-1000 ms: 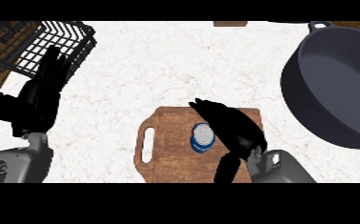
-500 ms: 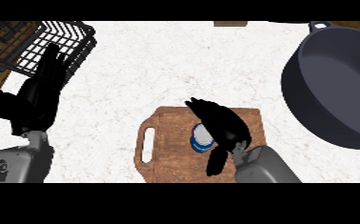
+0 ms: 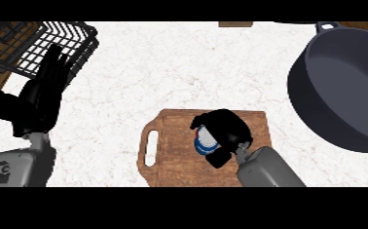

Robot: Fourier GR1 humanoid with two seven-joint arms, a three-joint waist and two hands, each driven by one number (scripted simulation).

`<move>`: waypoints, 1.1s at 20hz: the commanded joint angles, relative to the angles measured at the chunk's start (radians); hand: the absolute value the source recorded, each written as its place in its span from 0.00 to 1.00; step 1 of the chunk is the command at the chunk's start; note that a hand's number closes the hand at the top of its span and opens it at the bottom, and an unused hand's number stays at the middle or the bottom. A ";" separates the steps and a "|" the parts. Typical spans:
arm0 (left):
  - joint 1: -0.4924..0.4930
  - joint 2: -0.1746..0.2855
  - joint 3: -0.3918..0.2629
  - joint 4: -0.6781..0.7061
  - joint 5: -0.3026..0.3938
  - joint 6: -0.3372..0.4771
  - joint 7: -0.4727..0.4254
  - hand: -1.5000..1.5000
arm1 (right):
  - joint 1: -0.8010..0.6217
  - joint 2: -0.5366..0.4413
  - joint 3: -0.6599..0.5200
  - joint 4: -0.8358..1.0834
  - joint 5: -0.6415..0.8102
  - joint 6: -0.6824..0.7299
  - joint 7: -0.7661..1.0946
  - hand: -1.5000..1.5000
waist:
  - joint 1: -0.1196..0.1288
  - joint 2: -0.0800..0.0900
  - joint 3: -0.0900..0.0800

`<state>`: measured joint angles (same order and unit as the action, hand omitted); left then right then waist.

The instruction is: Pick the can from the cutting board and place it in the pot

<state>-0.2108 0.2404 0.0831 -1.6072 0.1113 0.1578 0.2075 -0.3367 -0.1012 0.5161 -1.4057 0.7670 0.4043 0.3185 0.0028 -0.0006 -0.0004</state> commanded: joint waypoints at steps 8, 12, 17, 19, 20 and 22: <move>0.035 -0.001 0.043 -0.068 0.001 -0.041 0.032 0.50 | 0.022 0.037 -0.012 0.052 0.122 -0.013 -0.132 1.00 | 0.000 0.000 0.000; -0.008 -0.029 0.024 -0.007 -0.028 -0.028 0.048 0.50 | 0.011 0.084 -0.037 0.006 0.150 -0.005 -0.093 1.00 | -0.003 0.000 0.000; 0.017 0.008 0.060 -0.064 -0.019 -0.032 0.050 0.50 | 0.414 -0.107 0.110 -0.343 0.191 -0.084 -0.108 1.00 | -0.019 -0.005 0.000; 0.007 -0.002 0.043 -0.082 -0.027 -0.015 0.102 0.50 | 0.508 -0.168 0.126 -0.513 0.177 -0.046 -0.084 1.00 | -0.026 -0.006 0.000; 0.001 -0.013 0.064 -0.002 -0.007 -0.035 0.023 0.50 | 0.554 -0.172 0.151 -0.579 0.187 -0.052 -0.060 1.00 | -0.030 -0.004 0.000; 0.043 -0.018 0.057 -0.030 -0.016 -0.034 0.019 0.50 | 0.609 -0.205 0.127 -0.697 0.179 -0.080 -0.054 1.00 | -0.020 -0.004 0.000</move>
<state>-0.1974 0.2225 0.1257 -1.6417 0.0839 0.1367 0.2489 0.1232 -0.2316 0.6299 -1.8987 0.9519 0.3331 0.2454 -0.0179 -0.0085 -0.0005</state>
